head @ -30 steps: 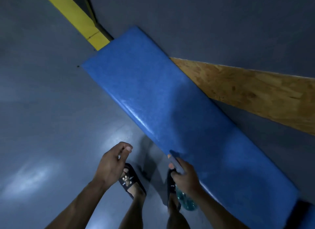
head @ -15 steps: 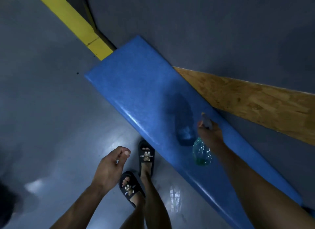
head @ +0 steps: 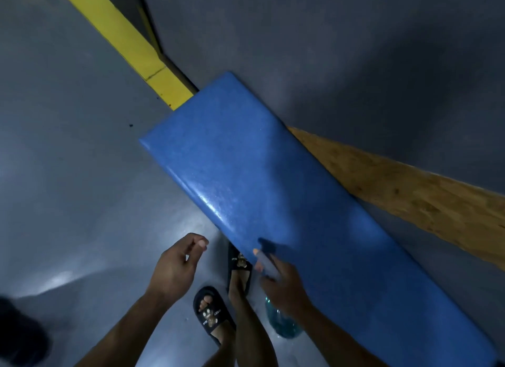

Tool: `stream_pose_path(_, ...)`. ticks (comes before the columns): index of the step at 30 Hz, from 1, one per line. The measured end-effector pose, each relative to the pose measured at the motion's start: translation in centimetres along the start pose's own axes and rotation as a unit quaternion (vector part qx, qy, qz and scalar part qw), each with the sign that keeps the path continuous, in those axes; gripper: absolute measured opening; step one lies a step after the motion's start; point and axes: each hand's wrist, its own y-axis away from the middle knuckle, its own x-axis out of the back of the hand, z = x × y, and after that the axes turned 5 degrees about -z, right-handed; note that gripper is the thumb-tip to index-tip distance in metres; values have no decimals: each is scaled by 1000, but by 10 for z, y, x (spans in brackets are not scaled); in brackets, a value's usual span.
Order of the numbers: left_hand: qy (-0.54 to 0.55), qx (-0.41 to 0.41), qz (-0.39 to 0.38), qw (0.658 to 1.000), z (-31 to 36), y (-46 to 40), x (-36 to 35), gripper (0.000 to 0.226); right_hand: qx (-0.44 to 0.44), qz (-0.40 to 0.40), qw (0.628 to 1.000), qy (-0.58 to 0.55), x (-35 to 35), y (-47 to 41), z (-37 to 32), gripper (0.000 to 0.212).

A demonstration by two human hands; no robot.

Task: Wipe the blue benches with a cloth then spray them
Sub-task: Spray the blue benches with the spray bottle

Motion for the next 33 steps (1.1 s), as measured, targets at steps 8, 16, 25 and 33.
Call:
stream_pose_path(8, -12, 18, 14, 1000, 15, -30, 11, 14, -44, 137, 987, -75, 47, -56, -33, 23)
stream_pose_path(16, -14, 18, 23, 999, 37, -53, 27, 16, -29, 175, 981, -73, 147, -139, -80, 28)
stream_pose_path(25, 0, 25, 34, 999, 47, -67, 55, 19, -72, 80, 994, -22, 93, -141, -93, 19)
stream_pose_path(33, -13, 40, 28, 999, 22, -81, 86, 16, 47, -78, 993, 68, -13, -94, -82, 22)
